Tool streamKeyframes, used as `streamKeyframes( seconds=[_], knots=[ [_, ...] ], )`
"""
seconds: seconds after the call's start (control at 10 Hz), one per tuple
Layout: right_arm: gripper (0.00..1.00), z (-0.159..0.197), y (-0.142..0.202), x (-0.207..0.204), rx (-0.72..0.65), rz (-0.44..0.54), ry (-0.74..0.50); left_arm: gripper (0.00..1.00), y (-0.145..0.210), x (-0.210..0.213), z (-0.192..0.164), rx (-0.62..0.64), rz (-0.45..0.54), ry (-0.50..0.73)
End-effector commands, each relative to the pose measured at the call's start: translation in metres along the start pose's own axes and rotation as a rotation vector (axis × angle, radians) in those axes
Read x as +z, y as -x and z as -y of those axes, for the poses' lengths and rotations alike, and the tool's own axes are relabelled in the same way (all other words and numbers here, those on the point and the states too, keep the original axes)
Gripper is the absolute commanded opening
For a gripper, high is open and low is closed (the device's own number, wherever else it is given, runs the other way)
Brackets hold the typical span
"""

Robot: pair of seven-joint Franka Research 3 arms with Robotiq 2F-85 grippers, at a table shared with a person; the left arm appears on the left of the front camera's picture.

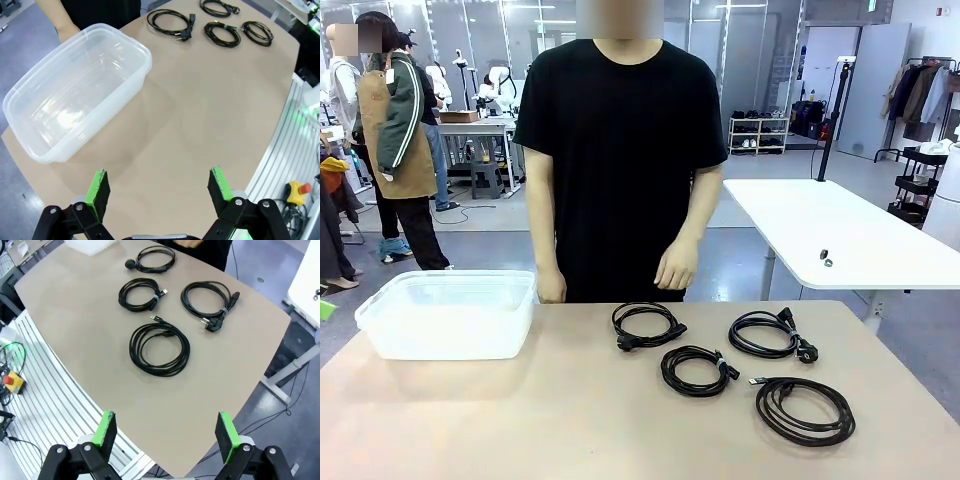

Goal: Organize and store the cables.
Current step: Place the Power Cable into the Organizing box.

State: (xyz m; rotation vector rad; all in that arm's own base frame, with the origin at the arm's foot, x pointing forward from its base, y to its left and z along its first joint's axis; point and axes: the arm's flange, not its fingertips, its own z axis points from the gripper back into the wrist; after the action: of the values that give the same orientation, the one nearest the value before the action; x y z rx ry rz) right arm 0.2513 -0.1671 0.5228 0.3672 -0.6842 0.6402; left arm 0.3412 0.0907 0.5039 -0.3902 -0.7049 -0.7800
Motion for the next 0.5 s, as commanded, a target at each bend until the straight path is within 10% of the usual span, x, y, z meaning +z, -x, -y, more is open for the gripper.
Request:
streamKeyframes(
  seconds=[0.0, 0.1, 0.4],
  knots=[
    [1.0, -0.049, 0.037, -0.056, -0.012, 0.028, 0.006, 1.0, 0.004, -0.006, -0.002, 0.064, 0.042, -0.025],
    [1.0, 0.0, 0.0, 0.0, 0.0, 0.0, 0.0, 1.0, 0.0, 0.0, 0.0, 0.0, 0.0, 0.0],
    [1.0, 0.0, 0.0, 0.0, 0.0, 0.0, 0.0, 1.0, 0.0, 0.0, 0.0, 0.0, 0.0, 0.0]
  ],
)
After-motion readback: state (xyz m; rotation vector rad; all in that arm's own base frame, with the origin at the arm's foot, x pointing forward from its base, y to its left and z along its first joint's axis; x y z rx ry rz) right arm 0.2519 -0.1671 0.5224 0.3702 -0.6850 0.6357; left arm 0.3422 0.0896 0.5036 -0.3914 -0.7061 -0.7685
